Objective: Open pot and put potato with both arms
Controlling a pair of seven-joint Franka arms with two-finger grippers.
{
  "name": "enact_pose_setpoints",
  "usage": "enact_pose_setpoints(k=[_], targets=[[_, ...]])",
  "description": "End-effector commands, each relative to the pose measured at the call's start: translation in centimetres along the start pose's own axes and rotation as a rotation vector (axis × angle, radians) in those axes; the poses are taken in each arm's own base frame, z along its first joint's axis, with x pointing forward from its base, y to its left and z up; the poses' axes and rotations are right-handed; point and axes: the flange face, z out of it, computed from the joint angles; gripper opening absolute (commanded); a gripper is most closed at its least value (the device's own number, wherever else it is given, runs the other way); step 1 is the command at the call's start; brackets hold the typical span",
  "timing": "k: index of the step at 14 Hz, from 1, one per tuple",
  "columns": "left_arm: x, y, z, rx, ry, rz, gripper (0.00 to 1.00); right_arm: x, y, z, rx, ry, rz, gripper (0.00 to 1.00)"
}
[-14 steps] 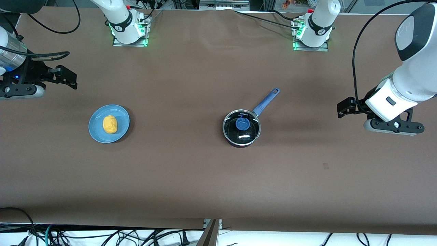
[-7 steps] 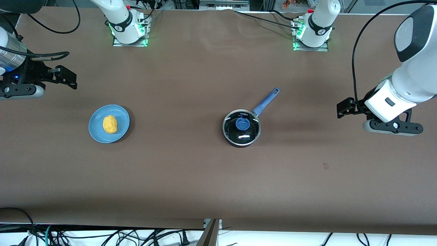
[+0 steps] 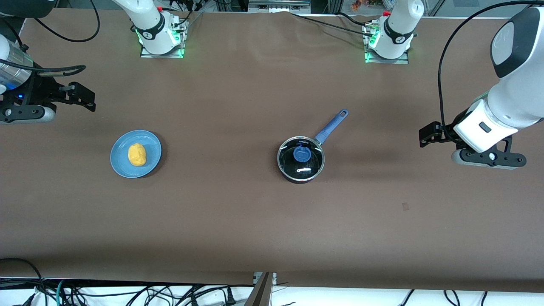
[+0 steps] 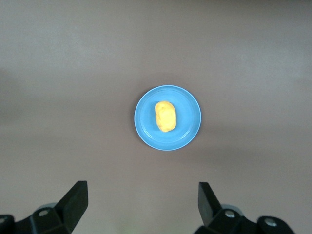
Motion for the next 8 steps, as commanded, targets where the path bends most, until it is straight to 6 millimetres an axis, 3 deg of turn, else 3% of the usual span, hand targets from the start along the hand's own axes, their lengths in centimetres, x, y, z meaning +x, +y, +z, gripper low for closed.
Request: enact_pose_setpoints(k=[1, 8], targets=[[-0.3, 0.3, 0.1, 0.017, -0.008, -0.002, 1.0, 0.5, 0.2, 0.5, 0.0, -0.013, 0.006, 1.0], [-0.3, 0.4, 0.1, 0.016, -0.008, -0.008, 1.0, 1.2, 0.9, 1.8, -0.006, -0.029, 0.019, 1.0]])
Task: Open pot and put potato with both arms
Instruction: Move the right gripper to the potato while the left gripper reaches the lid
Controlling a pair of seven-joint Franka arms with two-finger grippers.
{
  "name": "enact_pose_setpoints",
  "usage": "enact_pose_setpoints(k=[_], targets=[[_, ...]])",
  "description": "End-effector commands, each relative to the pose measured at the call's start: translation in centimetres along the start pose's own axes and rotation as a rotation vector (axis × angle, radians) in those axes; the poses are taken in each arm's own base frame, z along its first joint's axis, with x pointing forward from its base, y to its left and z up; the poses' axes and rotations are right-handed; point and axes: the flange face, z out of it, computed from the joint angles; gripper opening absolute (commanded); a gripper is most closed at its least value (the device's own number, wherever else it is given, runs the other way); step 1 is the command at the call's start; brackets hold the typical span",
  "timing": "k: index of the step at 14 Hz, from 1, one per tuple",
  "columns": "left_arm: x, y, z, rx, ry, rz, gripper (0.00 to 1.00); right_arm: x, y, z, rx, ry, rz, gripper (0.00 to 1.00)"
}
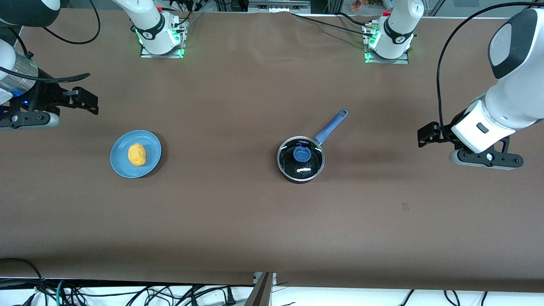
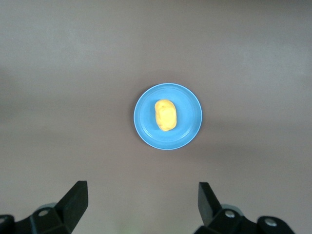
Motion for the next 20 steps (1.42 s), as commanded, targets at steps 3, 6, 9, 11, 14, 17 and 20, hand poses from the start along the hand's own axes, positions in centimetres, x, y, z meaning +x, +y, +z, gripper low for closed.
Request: enact_pose_setpoints(k=[3, 6, 9, 11, 14, 17, 20], targets=[[-0.5, 4.0, 0.5, 0.023, -0.011, -0.066, 1.0, 1.9, 2.4, 3.6, 0.005, -0.067, 0.045, 1.0], [-0.7, 8.5, 1.4, 0.026, -0.012, -0.136, 1.0, 1.9, 3.1, 4.0, 0.003, -0.074, 0.054, 1.0], [-0.7, 12.7, 3.0, 0.027, -0.009, -0.219, 1.0, 2.2, 3.5, 4.6, -0.004, -0.085, 0.055, 1.0], [-0.7, 14.6, 3.9, 0.024, -0.009, -0.255, 1.0, 2.7, 4.2, 5.8, -0.012, -0.104, 0.064, 1.0], [-0.7, 18.9, 7.5, 0.025, -0.013, -0.312, 1.0, 4.7, 3.9, 9.5, -0.044, -0.128, -0.014, 1.0], [-1.2, 21.4, 10.6, 0.004, 0.021, -0.35, 1.0, 5.8, 3.7, 13.4, -0.042, -0.147, -0.038, 1.0], [-1.1, 23.5, 13.6, -0.017, 0.045, -0.408, 1.0, 7.1, 3.2, 20.1, -0.04, -0.136, -0.058, 1.0]])
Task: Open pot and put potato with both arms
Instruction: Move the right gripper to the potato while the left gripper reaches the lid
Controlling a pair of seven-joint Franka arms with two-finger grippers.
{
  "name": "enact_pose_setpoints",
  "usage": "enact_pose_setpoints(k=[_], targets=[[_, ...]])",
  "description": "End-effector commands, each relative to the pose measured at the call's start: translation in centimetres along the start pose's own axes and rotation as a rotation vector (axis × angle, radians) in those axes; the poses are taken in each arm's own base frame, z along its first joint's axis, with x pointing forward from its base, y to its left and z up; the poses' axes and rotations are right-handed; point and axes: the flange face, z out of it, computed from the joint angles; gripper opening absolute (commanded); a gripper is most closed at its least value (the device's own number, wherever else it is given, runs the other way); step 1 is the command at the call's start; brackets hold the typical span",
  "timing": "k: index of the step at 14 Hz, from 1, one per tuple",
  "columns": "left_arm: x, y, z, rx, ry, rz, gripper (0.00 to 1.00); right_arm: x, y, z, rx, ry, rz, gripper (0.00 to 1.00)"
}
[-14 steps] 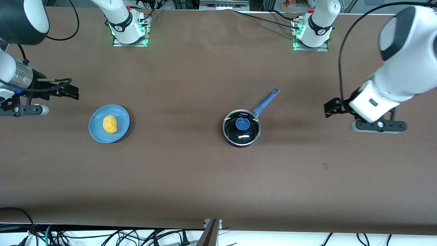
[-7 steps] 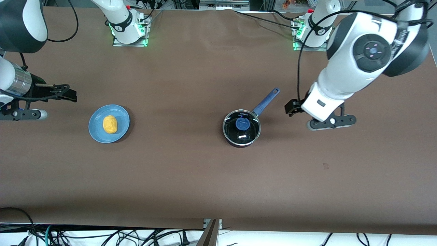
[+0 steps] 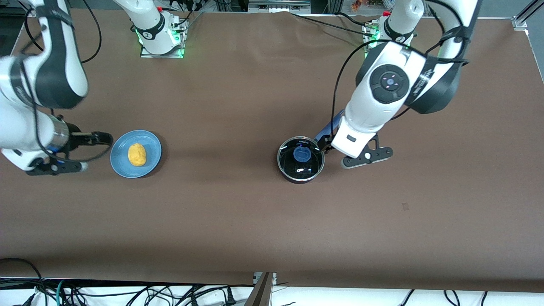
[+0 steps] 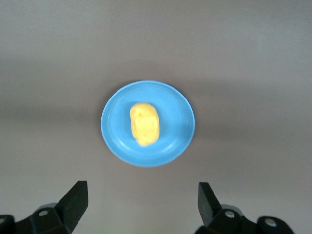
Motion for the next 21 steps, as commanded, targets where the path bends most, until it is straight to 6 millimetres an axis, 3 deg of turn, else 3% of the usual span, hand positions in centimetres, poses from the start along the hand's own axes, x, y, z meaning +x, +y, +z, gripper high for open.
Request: enact_pose_setpoints(k=[1, 6, 10, 19, 21], targets=[[-0.7, 1.3, 2.3, 0.018, 0.046, -0.045, 1.0, 1.0, -0.2, 5.1, -0.007, 0.007, -0.025, 1.0], [-1.9, 4.4, 8.3, 0.054, 0.106, -0.096, 1.0, 2.0, -0.4, 11.7, -0.002, 0.035, -0.031, 1.0], [-2.3, 5.7, 10.0, 0.037, 0.126, -0.084, 1.0, 1.1, -0.7, 16.5, 0.003, 0.051, -0.036, 1.0], [-4.4, 7.9, 13.4, 0.047, 0.151, -0.089, 1.0, -0.1, -0.7, 21.0, 0.01, 0.065, -0.041, 1.0], [-5.1, 8.3, 13.9, 0.053, 0.147, -0.075, 1.0, -0.5, 0.1, 22.1, 0.012, 0.073, -0.051, 1.0]])
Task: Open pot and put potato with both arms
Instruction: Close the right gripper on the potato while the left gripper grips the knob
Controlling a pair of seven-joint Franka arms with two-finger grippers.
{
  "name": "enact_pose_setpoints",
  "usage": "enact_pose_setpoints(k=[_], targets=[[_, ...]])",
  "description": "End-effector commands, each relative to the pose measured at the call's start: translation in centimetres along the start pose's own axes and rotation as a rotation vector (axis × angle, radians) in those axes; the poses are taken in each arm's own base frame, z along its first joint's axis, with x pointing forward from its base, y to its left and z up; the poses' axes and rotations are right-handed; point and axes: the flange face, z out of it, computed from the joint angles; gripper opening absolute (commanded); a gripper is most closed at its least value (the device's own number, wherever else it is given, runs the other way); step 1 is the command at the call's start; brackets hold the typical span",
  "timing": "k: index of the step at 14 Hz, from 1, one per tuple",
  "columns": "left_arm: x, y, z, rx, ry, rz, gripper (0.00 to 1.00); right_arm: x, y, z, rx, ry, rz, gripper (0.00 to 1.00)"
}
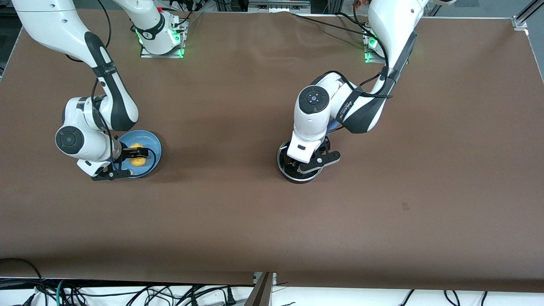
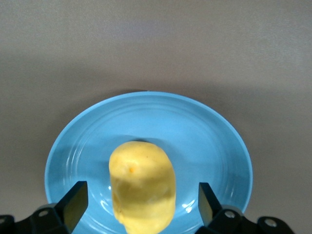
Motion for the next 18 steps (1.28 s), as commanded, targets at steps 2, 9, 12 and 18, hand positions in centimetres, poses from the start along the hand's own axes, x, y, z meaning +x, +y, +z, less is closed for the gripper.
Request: enact_pose_setpoints(k=[2, 9, 12, 18], targets=[[-1.2, 0.9, 1.1, 0.018, 0.02, 0.019, 1.0, -0.9, 1.1, 1.2, -0.002, 0.018, -0.022, 1.0], [-2.6, 0.4, 2.7, -0.002, 0.022, 0.088, 1.0, -1.0, 1.0, 2.3, 0.0, -0.002, -0.026, 1.0], [-2.7, -0.1, 2.4, 0.0, 0.019, 0.143, 1.0, -1.3, 0.9, 2.9, 0.002, -0.014, -0.027, 1.0], [-3.0, -0.6, 1.7, 0.002, 0.013, 0.165, 1.0, -1.5, 0.9, 3.2, 0.003, -0.021, -0.027, 0.95]])
